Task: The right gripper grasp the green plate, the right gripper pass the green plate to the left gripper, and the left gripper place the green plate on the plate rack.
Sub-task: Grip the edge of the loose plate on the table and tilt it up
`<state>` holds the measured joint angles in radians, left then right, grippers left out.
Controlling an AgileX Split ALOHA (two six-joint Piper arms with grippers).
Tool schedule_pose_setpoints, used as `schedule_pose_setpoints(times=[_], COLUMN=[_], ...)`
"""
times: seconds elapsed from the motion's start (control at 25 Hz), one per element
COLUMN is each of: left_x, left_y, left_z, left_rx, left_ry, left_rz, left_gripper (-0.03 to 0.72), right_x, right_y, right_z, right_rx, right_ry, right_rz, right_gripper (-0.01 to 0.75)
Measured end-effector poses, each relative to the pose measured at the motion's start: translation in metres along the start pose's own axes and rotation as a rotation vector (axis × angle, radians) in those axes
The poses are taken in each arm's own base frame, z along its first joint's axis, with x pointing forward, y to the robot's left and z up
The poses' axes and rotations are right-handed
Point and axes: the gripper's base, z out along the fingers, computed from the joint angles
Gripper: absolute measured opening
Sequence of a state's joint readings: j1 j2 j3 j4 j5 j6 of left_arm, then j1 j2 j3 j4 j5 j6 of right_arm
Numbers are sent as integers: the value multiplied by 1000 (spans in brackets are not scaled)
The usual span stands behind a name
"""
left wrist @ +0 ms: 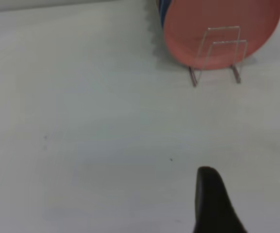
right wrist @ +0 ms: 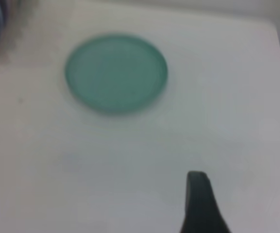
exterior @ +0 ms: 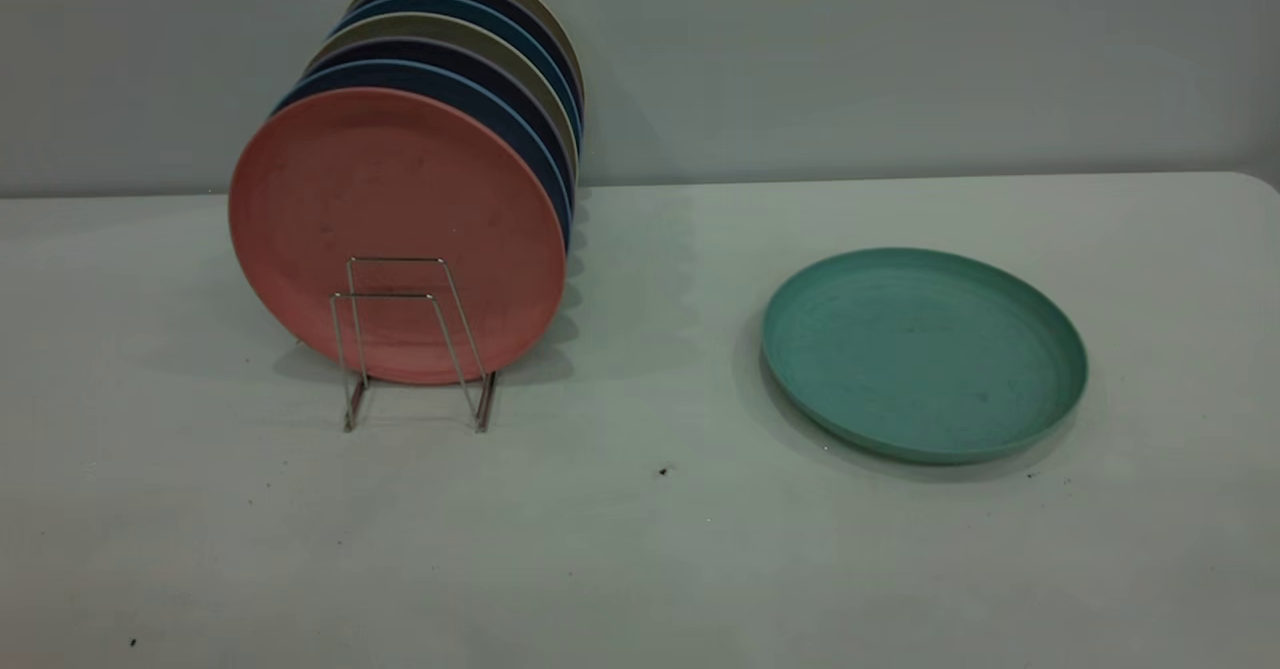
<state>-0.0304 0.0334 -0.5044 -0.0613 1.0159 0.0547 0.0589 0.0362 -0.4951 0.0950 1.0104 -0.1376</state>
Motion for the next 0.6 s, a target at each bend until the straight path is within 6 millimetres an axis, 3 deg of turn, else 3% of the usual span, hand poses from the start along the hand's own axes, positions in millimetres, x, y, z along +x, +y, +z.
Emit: schedule_pose_setpoints(times=[0.32,0.6], left_x=[-37,-52], left_y=[-1,0], left_z=[47,101], left_rx=[49,68], left_ry=[24,128], left_rz=[-67,-149], left_gripper=[423,423], right_x=[-41,-54], right_y=[0,4], right_z=[63,144], right_rx=[-105,-225], right_ry=[85,194], right_rz=[76,215], right_gripper=[481,477])
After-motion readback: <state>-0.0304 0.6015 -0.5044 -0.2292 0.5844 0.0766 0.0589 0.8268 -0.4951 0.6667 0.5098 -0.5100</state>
